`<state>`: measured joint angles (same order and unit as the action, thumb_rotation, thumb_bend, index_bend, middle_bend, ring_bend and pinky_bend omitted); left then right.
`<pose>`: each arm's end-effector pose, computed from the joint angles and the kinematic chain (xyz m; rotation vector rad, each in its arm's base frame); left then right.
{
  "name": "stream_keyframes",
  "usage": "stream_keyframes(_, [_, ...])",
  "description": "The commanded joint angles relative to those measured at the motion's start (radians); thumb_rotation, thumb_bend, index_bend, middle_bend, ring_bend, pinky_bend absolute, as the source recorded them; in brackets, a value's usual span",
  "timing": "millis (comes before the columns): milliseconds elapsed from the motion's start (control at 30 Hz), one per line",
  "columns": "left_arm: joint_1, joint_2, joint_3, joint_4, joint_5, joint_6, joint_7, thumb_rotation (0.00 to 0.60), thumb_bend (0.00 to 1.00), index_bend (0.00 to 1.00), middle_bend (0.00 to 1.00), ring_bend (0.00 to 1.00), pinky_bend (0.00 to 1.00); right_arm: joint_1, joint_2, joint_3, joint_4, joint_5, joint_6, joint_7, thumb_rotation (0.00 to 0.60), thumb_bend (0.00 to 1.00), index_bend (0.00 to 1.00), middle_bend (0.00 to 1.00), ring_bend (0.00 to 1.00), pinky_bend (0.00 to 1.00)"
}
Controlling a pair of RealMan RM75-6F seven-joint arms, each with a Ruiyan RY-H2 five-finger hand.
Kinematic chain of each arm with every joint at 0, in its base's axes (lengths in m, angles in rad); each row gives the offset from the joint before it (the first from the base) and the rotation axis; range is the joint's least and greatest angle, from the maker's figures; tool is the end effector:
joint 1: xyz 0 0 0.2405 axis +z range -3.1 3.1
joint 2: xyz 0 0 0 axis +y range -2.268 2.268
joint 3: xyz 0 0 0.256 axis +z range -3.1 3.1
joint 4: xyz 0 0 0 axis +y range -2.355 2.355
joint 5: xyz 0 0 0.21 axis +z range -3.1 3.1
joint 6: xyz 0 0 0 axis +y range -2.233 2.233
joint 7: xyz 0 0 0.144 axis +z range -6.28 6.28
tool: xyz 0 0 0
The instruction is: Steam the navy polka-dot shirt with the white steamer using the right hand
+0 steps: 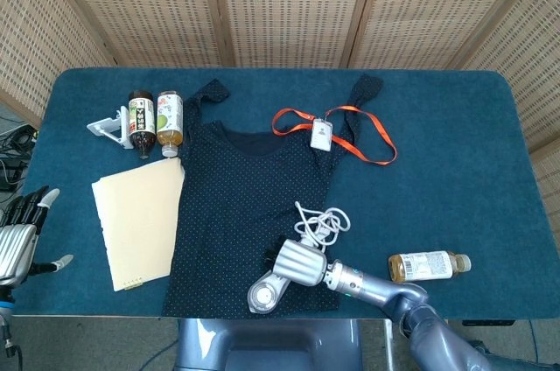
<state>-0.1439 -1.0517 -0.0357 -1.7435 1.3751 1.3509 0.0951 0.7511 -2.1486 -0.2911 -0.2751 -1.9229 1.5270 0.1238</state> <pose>-0.3030 0.1919 0.1541 -1.4214 -1.0101 -0.7784 -0.1523 -0.2774 -0.1236 2.3754 0.1151 1.2901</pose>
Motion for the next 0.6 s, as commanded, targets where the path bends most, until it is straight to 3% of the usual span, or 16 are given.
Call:
stream_keyframes(33, [0.001, 0.0, 0.0, -0.002, 0.001, 0.002, 0.001, 0.6, 0.0, 0.0, 0.0, 0.0, 0.0, -0.003, 0.014, 0.013, 0.01, 0.013, -0.006, 0.001, 0.6, 1.0, 0.86, 0.7, 0.8, 1.0])
stream_keyframes(600, [0.006, -0.002, 0.009, -0.007, 0.025, 0.016, 0.012, 0.6, 0.0, 0.0, 0.0, 0.0, 0.0, -0.024, 0.109, 0.075, 0.087, 0.089, -0.084, 0.0, 0.6, 1.0, 0.86, 0.7, 0.8, 1.0])
